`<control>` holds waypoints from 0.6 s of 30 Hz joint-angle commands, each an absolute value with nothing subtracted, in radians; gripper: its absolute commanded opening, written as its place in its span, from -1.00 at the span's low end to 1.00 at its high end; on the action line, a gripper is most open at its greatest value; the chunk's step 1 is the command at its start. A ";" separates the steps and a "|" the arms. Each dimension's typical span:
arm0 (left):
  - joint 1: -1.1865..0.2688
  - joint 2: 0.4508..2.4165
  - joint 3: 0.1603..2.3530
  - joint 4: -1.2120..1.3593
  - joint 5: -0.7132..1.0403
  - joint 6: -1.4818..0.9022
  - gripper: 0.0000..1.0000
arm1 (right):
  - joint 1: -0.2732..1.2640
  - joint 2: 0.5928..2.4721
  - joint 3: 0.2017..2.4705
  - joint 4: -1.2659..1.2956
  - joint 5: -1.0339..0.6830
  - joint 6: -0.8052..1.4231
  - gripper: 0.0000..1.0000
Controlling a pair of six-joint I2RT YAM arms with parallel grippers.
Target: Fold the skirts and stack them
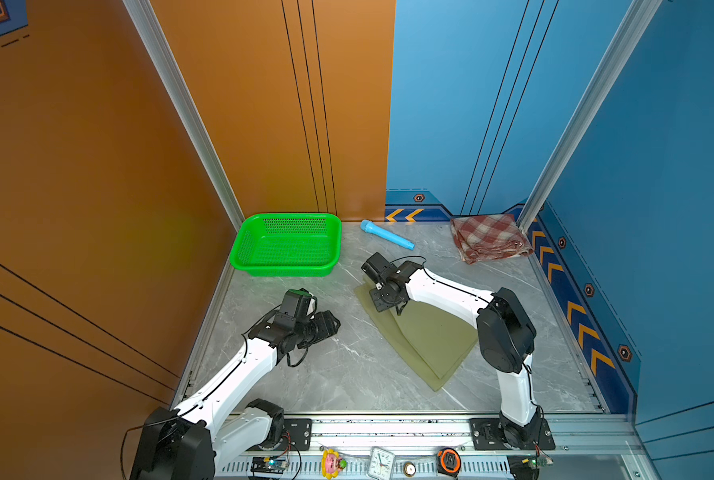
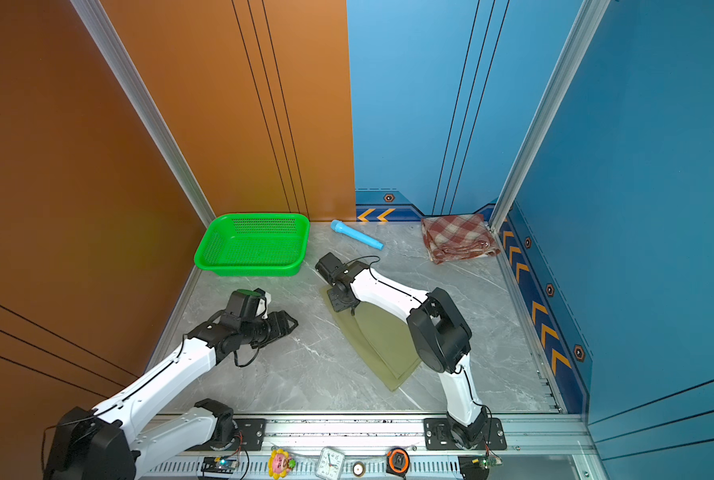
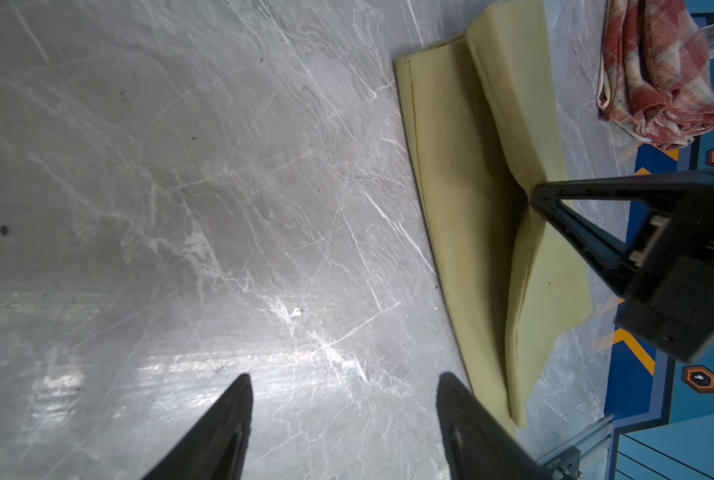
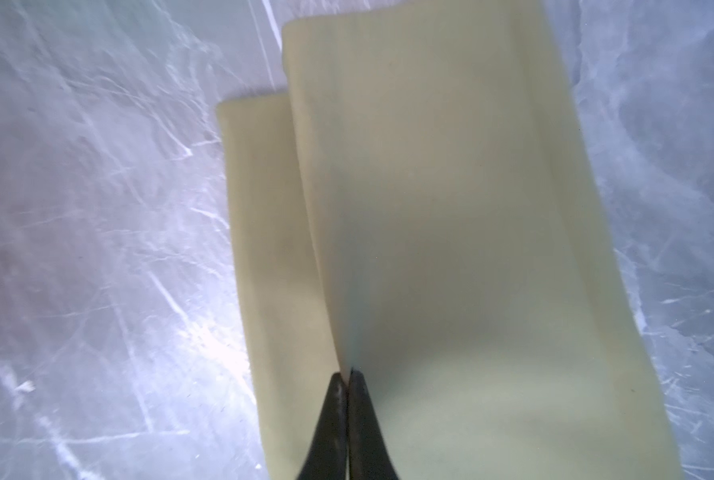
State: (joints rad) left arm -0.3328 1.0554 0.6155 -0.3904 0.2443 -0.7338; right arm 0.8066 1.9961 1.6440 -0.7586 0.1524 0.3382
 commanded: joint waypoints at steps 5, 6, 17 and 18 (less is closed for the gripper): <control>-0.325 1.046 0.589 -0.410 0.249 -0.729 0.43 | 0.873 1.996 1.596 -0.807 0.118 0.409 -1.00; -0.324 1.047 0.588 -0.409 0.249 -0.729 0.43 | 0.880 2.006 1.597 -0.808 0.116 0.412 -1.00; -0.366 1.126 0.643 -0.390 0.187 -0.691 0.47 | 0.825 1.804 1.390 -0.784 0.179 0.496 0.35; -0.387 1.143 0.664 -0.391 0.160 -0.680 0.48 | 0.810 1.766 1.347 -0.776 0.189 0.525 0.37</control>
